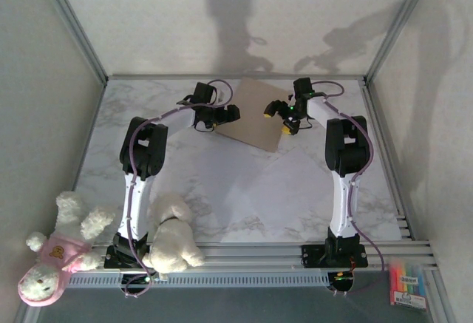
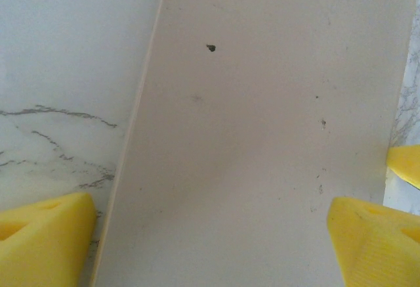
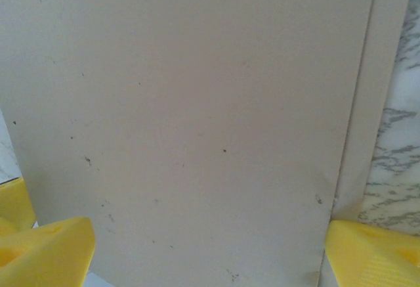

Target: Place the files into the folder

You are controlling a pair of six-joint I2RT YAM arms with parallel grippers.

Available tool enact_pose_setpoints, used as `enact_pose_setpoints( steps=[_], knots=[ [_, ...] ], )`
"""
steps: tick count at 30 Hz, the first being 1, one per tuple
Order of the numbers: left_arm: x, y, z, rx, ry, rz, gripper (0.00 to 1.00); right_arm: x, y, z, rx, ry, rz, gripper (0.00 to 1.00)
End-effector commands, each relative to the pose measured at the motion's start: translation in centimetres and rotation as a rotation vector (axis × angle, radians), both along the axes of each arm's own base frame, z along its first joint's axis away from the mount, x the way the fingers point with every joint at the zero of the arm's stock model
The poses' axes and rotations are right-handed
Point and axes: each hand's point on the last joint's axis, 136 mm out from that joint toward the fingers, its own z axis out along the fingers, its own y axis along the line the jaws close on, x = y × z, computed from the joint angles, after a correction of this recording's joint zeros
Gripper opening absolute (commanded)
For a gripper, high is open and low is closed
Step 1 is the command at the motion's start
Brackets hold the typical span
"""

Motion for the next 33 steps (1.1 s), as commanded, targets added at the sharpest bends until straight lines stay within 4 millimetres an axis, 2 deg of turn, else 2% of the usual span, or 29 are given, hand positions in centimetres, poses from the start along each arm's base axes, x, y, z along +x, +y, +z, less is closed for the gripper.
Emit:
enact_pose_setpoints(
  steps=[1, 13, 19, 22, 25, 27, 33],
  knots=[
    [0.0, 0.8, 0.8, 0.007, 0.008, 0.024, 0.91, -1.6, -0.5, -0.6, -0.033, 0.045, 0.008, 0.92],
    [0.0, 0.9, 1.4, 0.041, -0.004, 0.020, 0.86, -2.6, -1.3, -1.3, -0.071, 0.076, -0.011, 0.93],
    [-0.1, 0.6, 1.4, 0.041, -0.002, 0.013, 0.85, -2.8, -0.8, -1.4, -0.060, 0.073, -0.004, 0.93],
    [-0.3, 0.1, 1.3, 0.033, 0.001, 0.000, 0.80, -2.8, 0.2, -1.1, -0.028, 0.065, 0.014, 0.92],
    [-0.4, -0.2, 1.2, 0.021, 0.012, -0.008, 0.77, -2.5, 1.8, 0.0, 0.035, 0.023, 0.047, 0.92],
    [-0.4, -0.3, 1.2, 0.020, 0.012, -0.008, 0.77, -2.1, 2.7, 1.4, 0.083, -0.017, 0.066, 0.92],
    [-0.5, -0.2, 1.2, 0.024, 0.017, -0.006, 0.77, -1.5, 3.6, 5.1, 0.158, -0.105, 0.097, 0.93]
  ],
)
